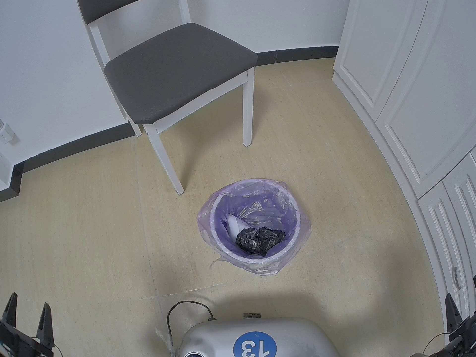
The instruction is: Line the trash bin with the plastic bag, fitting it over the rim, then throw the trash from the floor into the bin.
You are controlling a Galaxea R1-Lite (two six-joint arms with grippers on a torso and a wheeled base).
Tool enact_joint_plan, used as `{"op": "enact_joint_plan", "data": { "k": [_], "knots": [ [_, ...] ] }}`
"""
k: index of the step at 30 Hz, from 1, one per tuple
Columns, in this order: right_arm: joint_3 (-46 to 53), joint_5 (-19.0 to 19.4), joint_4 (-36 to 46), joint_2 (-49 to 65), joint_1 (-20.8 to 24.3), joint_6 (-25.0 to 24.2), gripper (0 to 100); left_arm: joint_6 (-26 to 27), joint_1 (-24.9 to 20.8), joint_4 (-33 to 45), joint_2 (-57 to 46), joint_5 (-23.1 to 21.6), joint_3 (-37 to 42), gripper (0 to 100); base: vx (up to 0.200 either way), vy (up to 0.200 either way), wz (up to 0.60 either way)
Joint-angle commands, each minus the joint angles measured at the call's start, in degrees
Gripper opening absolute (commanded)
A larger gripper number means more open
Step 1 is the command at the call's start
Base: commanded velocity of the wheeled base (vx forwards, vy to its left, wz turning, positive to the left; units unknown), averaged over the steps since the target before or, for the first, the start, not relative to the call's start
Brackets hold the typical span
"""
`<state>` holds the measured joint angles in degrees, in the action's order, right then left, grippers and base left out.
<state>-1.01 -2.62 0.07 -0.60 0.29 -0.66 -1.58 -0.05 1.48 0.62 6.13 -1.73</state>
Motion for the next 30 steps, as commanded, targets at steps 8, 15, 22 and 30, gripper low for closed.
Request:
{"op": "enact_joint_plan", "data": {
  "k": [8,15,22,30],
  "knots": [
    [1.01,1.3,-0.16,0.6,-0.03,-1.19,100,1.41,-0.04,-0.51,-0.45,-8.33,1.29,100,0.0,0.0,0.0],
    [1.01,0.16,-0.07,0.6,-0.2,-0.04,100,1.94,-0.04,-1.21,-0.62,-8.33,1.56,100,0.0,0.0,0.0],
    [1.01,0.07,-0.16,0.6,-0.2,-0.66,100,1.94,-0.04,-1.39,-0.62,-8.24,1.64,100,0.0,0.0,0.0],
    [1.01,0.07,-0.16,0.6,-0.12,-0.22,100,1.94,-0.04,-1.39,-0.62,-8.24,1.73,100,0.0,0.0,0.0]
  ]
}}
